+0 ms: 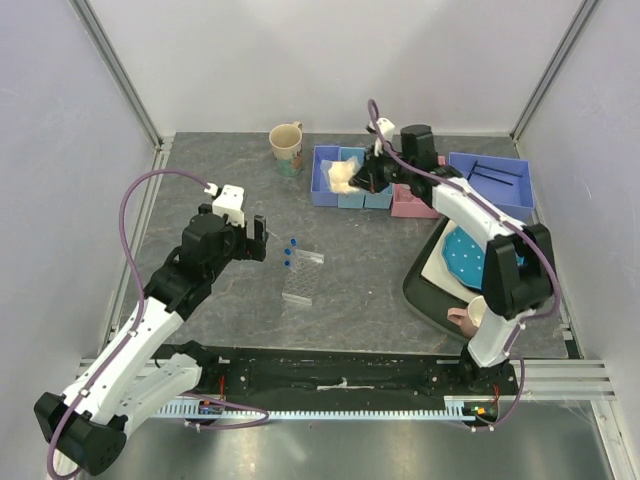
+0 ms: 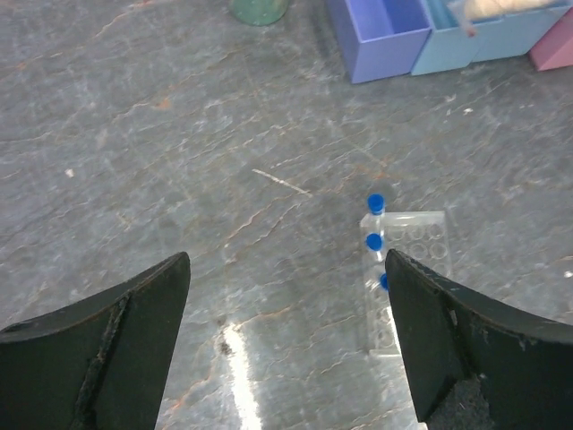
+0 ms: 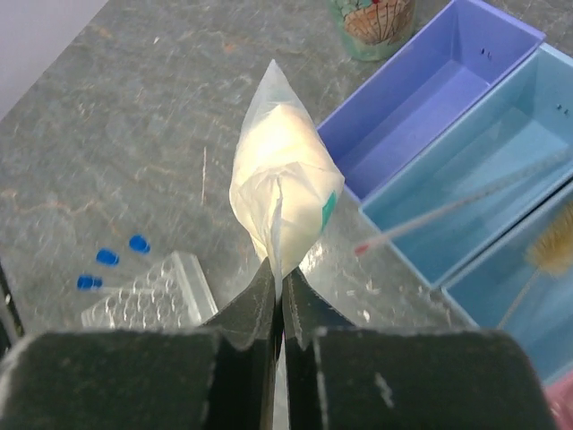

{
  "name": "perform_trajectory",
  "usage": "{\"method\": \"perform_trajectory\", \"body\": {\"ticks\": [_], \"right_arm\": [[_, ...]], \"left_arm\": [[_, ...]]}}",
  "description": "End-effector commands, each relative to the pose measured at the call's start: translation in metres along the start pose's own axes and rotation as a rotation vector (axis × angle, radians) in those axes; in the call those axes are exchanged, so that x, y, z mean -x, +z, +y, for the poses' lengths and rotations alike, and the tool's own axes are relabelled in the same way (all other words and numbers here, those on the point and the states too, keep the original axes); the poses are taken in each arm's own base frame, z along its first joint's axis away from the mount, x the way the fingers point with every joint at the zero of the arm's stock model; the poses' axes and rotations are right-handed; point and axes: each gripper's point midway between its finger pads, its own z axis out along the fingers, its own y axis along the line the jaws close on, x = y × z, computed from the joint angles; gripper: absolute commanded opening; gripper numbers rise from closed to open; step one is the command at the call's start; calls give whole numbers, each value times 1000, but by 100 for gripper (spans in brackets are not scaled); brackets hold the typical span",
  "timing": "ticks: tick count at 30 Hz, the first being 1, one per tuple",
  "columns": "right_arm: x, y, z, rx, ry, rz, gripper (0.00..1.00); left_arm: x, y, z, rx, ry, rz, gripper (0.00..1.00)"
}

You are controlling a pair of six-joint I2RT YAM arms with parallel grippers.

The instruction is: Organize the chemistry lab equipment

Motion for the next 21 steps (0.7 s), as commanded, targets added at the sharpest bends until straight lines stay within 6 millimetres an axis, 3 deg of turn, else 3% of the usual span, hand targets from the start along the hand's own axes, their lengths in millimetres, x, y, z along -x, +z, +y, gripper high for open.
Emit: {"method": "perform_trajectory", "body": {"ticks": [1, 7, 13, 16, 19, 21], "right_arm": [[10, 39, -21, -148, 93, 16, 9], [14, 76, -38, -224, 125, 15, 10], [19, 92, -55, -289, 99, 7, 14], [14, 100, -57, -269, 98, 21, 20], [14, 106, -52, -227, 90, 29, 32], [22, 105, -45, -197, 52, 19, 39]], "left_arm": [[2, -9, 22, 89, 88, -11, 95], [-1, -10, 23, 91, 100, -24, 95], [-5, -7, 22, 83, 106, -1, 94], [-3, -8, 21, 78, 103, -9, 94], [-3, -8, 20, 75, 103, -9, 94], [-2, -9, 21, 76, 102, -14, 94]]}}
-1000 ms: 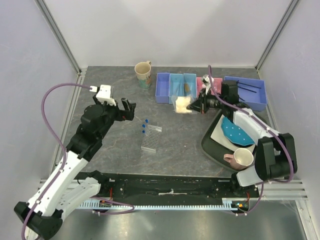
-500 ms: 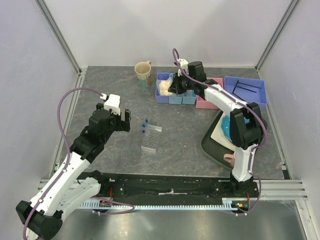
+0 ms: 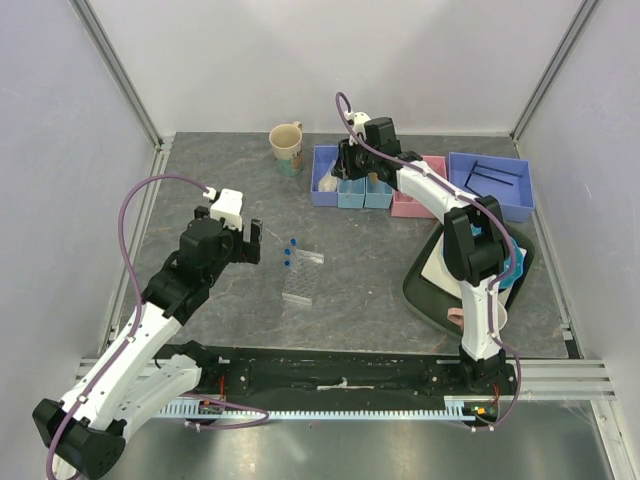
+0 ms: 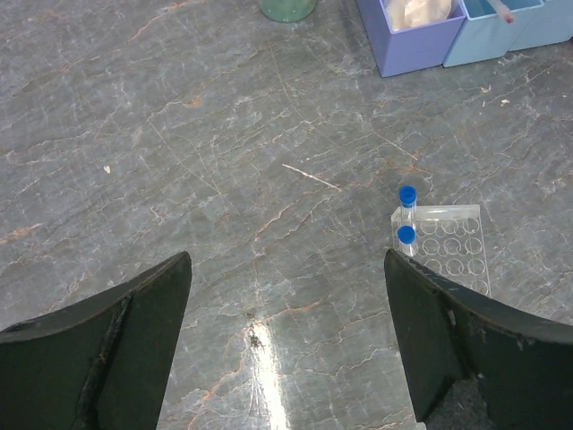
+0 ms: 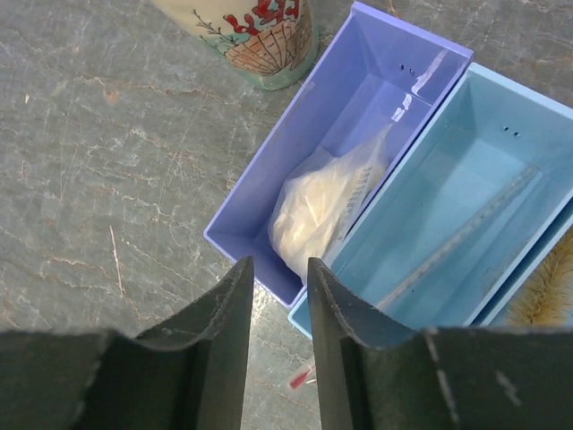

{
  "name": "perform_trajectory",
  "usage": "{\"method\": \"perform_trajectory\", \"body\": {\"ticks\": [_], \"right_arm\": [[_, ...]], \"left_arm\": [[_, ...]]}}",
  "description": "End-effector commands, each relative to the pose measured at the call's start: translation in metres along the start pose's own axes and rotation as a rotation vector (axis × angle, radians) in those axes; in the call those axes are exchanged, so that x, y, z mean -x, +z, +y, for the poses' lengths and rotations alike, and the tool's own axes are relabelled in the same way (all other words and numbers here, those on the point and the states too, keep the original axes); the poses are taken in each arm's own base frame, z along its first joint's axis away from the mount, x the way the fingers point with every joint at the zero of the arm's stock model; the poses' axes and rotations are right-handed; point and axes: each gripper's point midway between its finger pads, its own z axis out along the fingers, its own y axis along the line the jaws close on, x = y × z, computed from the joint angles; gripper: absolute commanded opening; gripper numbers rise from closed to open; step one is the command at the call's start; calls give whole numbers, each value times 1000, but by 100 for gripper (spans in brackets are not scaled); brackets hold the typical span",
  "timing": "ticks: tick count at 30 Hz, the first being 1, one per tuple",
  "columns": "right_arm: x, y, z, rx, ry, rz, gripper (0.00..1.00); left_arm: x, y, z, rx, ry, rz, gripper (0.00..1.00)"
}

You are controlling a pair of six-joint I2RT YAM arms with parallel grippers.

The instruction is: Organize the chemistry lab equipment

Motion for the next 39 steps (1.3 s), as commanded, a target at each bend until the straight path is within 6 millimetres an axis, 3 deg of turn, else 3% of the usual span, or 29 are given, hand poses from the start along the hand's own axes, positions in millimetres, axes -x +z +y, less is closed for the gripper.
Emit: {"method": "perform_trajectory", "body": {"ticks": [1, 4, 6, 7, 9, 11, 12, 13, 15, 16, 17, 18, 19, 20, 21, 22, 23, 26, 29, 39], "right_arm": [[26, -5, 19, 62, -75, -48, 40], [51, -31, 30, 77, -178, -94, 53], [68, -60, 43, 97, -271, -131, 70], [70, -72, 45, 98, -343, -132, 75], [72, -104, 49, 90, -421, -150, 96], [76, -126, 37, 13, -477, -176, 98], [74, -147, 33, -25, -477, -192, 98], [80, -160, 16, -99, -451, -220, 98], [87, -192, 1, -172, -312, -275, 98], [91, -210, -20, -218, -255, -302, 98], [93, -223, -27, -234, -197, -330, 98], [96, -250, -32, -273, -184, -380, 98], [98, -264, -34, -314, -181, -402, 98], [105, -290, -37, -396, -132, -454, 98], [101, -301, -44, -459, -94, -460, 98], [101, -314, -49, -511, -60, -483, 98], [104, -336, -54, -587, -39, -523, 98], [99, -362, -51, -640, -39, -544, 98], [96, -373, -39, -608, -59, -542, 98], [95, -389, -18, -550, -118, -551, 98]], "left_arm": [[7, -3, 5, 11, 25, -28, 94], [9, -4, 5, 14, 22, -38, 94], [11, -6, 6, 16, 19, -49, 94], [12, -7, 6, 12, 17, -54, 94], [15, -10, 5, 3, 11, -70, 95], [18, -11, 4, -11, -3, -89, 99], [22, -15, 2, -27, -23, -112, 100], [24, -16, 1, -36, -36, -122, 100], [33, -20, -1, -70, -76, -154, 100], [37, -21, 0, -77, -92, -169, 100], [44, -22, 8, -59, -127, -192, 100], [50, -25, 0, -119, -168, -200, 100], [55, -25, -4, -156, -190, -197, 100], [68, -29, 2, -161, -219, -207, 100], [72, -31, -5, -213, -272, -187, 100], [89, -33, -6, -231, -296, -191, 100], [95, -33, -4, -239, -315, -182, 100], [112, -41, -18, -322, -354, -136, 100], [123, -50, -24, -367, -354, -128, 100], [144, -85, -21, -364, -321, -193, 100]]}}
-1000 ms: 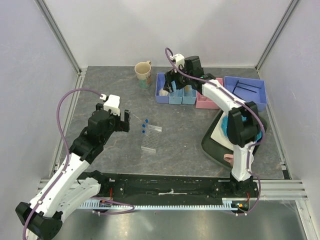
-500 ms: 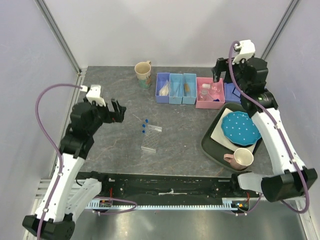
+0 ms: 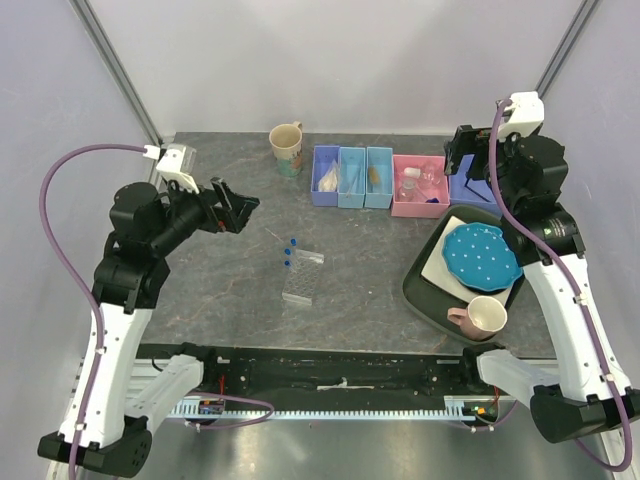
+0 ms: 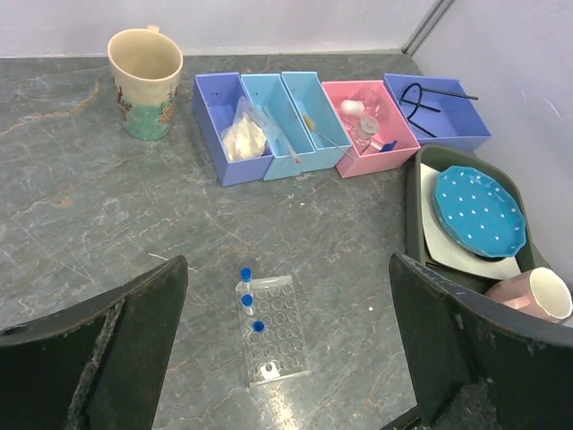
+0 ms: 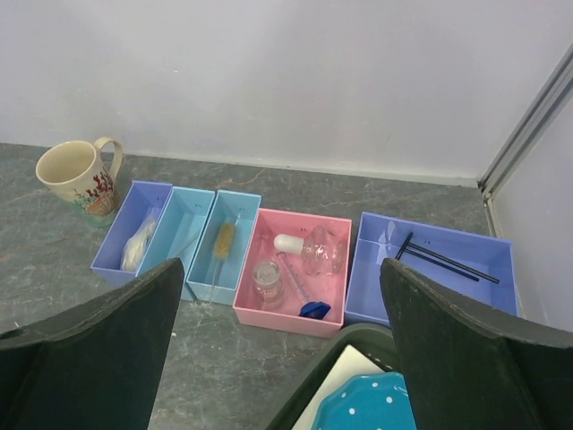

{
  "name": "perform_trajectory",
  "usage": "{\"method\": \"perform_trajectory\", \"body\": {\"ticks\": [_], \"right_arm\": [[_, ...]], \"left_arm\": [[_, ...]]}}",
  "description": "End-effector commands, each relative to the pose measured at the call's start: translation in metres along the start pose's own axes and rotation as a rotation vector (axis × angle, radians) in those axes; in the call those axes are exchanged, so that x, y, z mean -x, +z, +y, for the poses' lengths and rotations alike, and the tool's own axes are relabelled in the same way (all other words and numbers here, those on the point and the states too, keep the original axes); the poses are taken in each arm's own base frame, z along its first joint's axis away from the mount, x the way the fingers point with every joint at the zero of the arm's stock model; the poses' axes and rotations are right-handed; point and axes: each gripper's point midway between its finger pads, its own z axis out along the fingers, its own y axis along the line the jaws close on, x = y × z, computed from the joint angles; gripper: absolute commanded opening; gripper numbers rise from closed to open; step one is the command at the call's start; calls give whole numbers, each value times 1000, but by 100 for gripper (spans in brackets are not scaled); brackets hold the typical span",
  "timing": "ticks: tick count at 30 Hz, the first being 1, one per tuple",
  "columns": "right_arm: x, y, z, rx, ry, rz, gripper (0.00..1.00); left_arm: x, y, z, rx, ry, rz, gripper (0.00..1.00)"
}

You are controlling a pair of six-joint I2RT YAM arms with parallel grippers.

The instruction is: Organize the chemistry lab equipment

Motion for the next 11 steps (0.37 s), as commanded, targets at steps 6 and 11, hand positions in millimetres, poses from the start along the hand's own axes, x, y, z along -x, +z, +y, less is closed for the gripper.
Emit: {"method": "perform_trajectory", "body": {"ticks": [6, 11], "right_arm": [[5, -12, 2, 21, -27, -13, 98], [8, -18, -2, 15, -36, -21, 98]], "left_arm": [[5, -22, -12, -23, -3, -13, 100], [4, -28, -13, -24, 12, -23, 100]]}}
